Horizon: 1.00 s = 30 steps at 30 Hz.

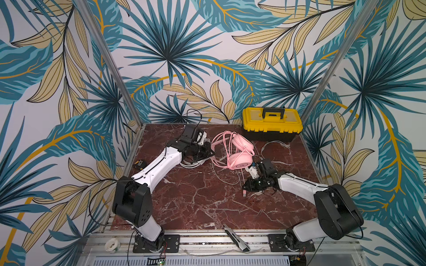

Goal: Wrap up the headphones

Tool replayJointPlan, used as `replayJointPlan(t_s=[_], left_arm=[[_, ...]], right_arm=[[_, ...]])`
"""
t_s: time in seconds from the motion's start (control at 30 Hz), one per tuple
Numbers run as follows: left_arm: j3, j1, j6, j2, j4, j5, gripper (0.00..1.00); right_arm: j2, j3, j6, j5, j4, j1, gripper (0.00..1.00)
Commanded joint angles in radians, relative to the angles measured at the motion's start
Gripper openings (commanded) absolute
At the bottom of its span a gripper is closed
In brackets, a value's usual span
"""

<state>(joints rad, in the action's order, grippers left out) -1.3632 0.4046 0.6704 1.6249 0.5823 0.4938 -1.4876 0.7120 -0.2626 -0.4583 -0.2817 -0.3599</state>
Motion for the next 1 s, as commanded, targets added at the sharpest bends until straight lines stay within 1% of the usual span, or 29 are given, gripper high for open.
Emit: replayJointPlan(t_s=[0.0,0.1,0.23,0.43,0.6,0.8,0.9,0.97], left_arm=[[0.014,-0.004,0.028,-0.053,-0.067,0.039,0.00],[0.016,-0.005,0.048,-0.054,-0.072,0.012,0.00],[0.022,-0.002,0.100,-0.046,-0.084,-0.041,0.00],[0.031,-0.001,0.186,-0.057,-0.099,-0.135,0.00],[0.045,0.003,0.268,-0.066,-0.109,-0.201,0.00],[0.041,0.006,0.331,-0.046,-0.117,-0.217,0.00],[0.020,0.011,0.336,-0.027,-0.089,-0.223,0.00],[0.000,0.019,0.326,-0.018,-0.056,-0.249,0.00]], right_arm=[[-0.021,-0.013,-0.028,-0.022,0.022,-0.003,0.05],[-0.002,-0.016,-0.030,-0.019,0.017,-0.018,0.03],[0.063,-0.018,-0.024,0.007,-0.032,-0.036,0.00],[0.202,-0.040,-0.028,0.068,-0.099,-0.076,0.00],[0.283,-0.052,-0.028,0.123,-0.140,-0.117,0.00],[0.314,-0.042,0.015,0.183,-0.166,-0.208,0.00],[0.307,-0.008,0.042,0.222,-0.198,-0.251,0.00],[0.305,0.012,0.057,0.236,-0.215,-0.270,0.00]])
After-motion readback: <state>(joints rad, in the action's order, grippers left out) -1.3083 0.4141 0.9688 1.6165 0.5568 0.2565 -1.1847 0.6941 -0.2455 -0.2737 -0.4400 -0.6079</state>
